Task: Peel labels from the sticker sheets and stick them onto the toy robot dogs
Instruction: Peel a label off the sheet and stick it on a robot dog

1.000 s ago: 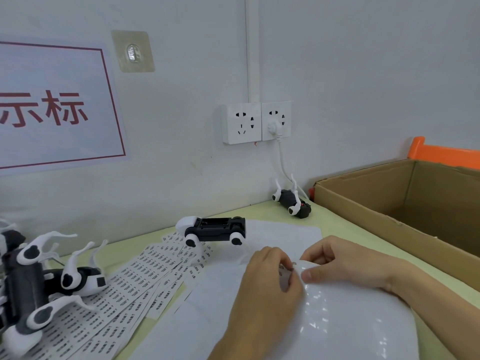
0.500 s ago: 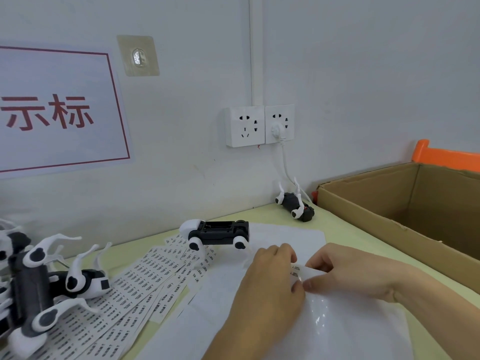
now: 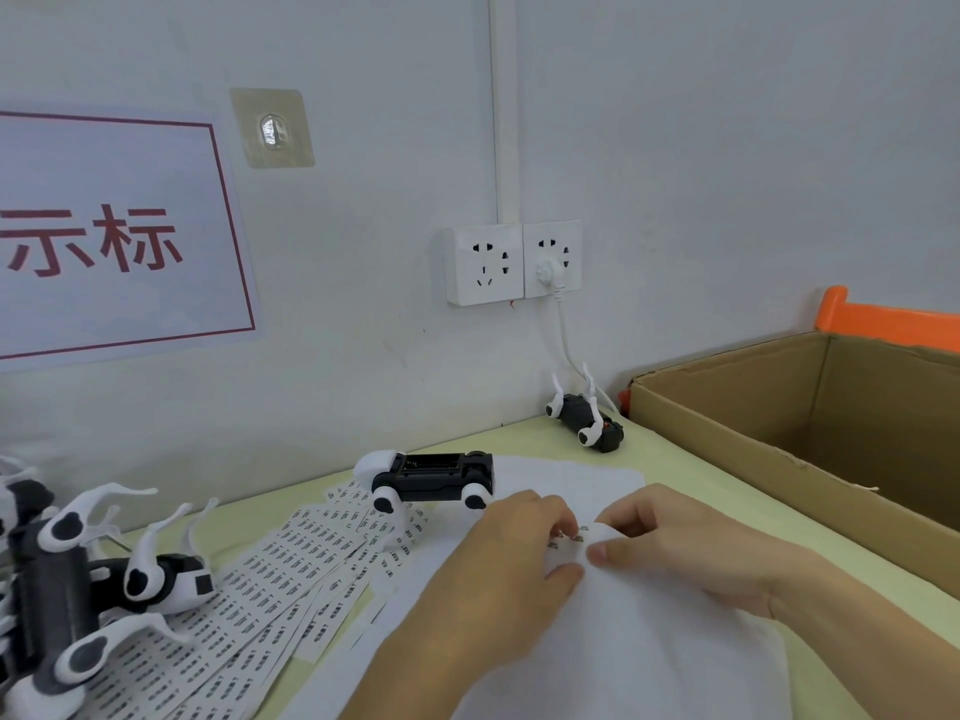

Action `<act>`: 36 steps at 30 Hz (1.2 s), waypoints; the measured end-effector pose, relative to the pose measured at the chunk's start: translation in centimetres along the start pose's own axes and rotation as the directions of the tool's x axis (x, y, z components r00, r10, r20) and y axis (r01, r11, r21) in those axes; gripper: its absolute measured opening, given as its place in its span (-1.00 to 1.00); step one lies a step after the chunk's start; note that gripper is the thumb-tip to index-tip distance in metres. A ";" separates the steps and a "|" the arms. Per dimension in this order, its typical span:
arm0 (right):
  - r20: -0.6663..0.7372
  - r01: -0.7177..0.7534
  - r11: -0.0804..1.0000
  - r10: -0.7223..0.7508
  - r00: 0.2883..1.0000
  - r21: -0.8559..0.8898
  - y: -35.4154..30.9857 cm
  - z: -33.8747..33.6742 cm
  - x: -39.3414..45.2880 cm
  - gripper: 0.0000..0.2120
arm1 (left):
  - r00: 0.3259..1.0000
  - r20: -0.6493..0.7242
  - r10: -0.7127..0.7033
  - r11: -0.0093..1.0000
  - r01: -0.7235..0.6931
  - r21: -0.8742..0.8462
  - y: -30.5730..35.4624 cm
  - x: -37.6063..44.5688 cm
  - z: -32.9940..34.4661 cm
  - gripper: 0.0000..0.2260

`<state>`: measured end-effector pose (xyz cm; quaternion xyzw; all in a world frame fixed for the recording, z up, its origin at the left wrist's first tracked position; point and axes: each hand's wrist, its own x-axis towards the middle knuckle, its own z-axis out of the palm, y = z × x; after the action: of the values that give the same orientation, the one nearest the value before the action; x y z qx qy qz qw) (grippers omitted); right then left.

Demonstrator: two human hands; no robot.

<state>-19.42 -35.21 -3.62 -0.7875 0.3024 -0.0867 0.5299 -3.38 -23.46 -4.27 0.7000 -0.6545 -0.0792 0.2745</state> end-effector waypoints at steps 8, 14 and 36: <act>-0.038 0.062 0.991 -0.058 0.998 0.116 0.2 0.4 0.3 -0.82 | 0.989 -0.147 -0.032 0.999 0.034 0.013 0.6 0.1 0.7 -0.88; -0.048 0.119 0.987 -0.114 0.992 0.105 0.3 0.4 0.1 -0.77 | 0.977 -0.188 -0.097 0.991 0.077 -0.110 1.1 0.1 1.4 -0.87; -0.016 0.056 0.996 -0.057 0.998 -0.071 -0.6 1.1 -0.5 -0.59 | 0.951 -0.199 -0.237 0.965 0.206 -0.161 1.0 0.4 2.5 -0.86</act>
<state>-19.06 -33.95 -3.51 -0.8133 0.2877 -0.0978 0.4963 -5.41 -24.49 -5.76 0.7528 -0.5308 -0.0780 0.3815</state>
